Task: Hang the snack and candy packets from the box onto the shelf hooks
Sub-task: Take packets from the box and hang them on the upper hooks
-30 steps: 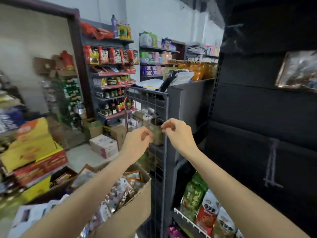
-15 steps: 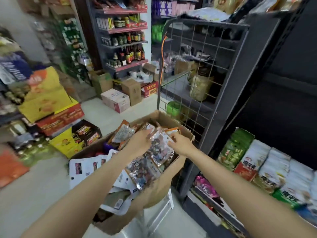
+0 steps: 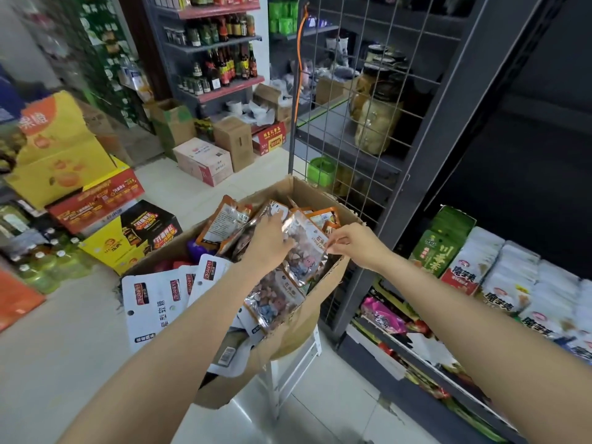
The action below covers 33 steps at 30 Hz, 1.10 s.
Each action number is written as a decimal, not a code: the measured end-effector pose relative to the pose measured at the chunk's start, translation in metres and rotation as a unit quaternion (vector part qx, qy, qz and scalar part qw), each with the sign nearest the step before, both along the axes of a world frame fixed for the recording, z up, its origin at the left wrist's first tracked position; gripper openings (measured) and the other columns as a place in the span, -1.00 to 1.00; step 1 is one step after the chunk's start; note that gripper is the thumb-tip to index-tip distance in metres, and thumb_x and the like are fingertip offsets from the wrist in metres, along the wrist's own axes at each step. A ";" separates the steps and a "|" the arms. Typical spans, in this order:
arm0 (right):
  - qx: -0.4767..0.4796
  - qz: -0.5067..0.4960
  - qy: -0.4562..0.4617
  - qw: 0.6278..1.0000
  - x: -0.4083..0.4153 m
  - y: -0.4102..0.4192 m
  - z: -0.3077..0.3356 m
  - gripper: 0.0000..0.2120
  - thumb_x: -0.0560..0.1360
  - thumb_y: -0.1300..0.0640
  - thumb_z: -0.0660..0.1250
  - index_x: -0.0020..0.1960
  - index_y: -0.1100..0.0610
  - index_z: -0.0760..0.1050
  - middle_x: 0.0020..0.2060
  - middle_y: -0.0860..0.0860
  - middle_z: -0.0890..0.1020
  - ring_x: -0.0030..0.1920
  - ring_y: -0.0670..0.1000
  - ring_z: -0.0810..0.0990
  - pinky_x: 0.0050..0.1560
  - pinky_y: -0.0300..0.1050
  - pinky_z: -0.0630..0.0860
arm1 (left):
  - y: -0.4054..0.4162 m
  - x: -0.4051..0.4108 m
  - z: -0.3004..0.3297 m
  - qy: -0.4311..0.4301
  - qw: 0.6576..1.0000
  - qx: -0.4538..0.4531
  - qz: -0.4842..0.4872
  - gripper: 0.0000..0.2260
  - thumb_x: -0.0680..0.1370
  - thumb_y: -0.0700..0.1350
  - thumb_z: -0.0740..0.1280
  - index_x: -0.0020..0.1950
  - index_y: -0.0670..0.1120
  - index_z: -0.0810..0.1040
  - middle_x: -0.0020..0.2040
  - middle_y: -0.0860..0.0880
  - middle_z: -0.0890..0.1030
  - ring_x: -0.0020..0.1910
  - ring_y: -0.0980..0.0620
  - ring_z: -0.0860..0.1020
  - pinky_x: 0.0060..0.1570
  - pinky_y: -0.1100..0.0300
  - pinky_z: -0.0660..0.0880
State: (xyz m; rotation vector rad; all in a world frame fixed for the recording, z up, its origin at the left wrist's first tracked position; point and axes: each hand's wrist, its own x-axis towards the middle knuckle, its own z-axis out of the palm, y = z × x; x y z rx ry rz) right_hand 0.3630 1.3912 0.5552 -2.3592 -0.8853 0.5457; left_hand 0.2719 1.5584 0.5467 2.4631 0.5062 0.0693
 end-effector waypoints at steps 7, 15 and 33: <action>0.132 -0.109 0.001 0.985 0.001 -0.004 0.002 -0.88 0.54 0.16 0.33 -0.15 0.12 0.59 -0.26 -0.02 0.58 -0.17 -0.04 0.50 -0.14 -0.16 0.38 | 0.006 -0.012 0.019 -0.097 0.992 0.081 -0.015 -0.85 0.59 -0.15 0.25 -0.17 -0.13 0.42 -0.15 -0.11 0.49 -0.19 -0.06 0.49 -0.15 0.11 0.43; 0.269 -0.164 0.029 0.949 0.009 0.003 0.052 -0.81 0.57 0.20 0.25 -0.21 0.16 0.46 -0.26 0.08 0.53 -0.22 0.02 0.50 -0.21 -0.11 0.40 | 0.004 -0.027 0.075 -0.145 0.968 0.205 -0.010 -0.83 0.62 -0.13 0.16 0.20 -0.10 0.33 -0.22 -0.07 0.50 -0.18 -0.11 0.56 -0.28 0.11 0.41; 0.296 -0.236 -0.267 0.886 0.003 -0.181 0.232 -0.87 0.49 0.00 0.38 -0.18 0.04 0.58 -0.33 -0.05 0.62 -0.28 -0.11 0.55 -0.23 -0.13 0.42 | -0.182 0.065 0.227 -0.389 0.896 0.038 -0.211 -0.77 0.52 -0.09 0.36 -0.19 -0.25 0.61 -0.38 -0.01 0.41 -0.39 0.09 0.34 -0.33 0.27 0.17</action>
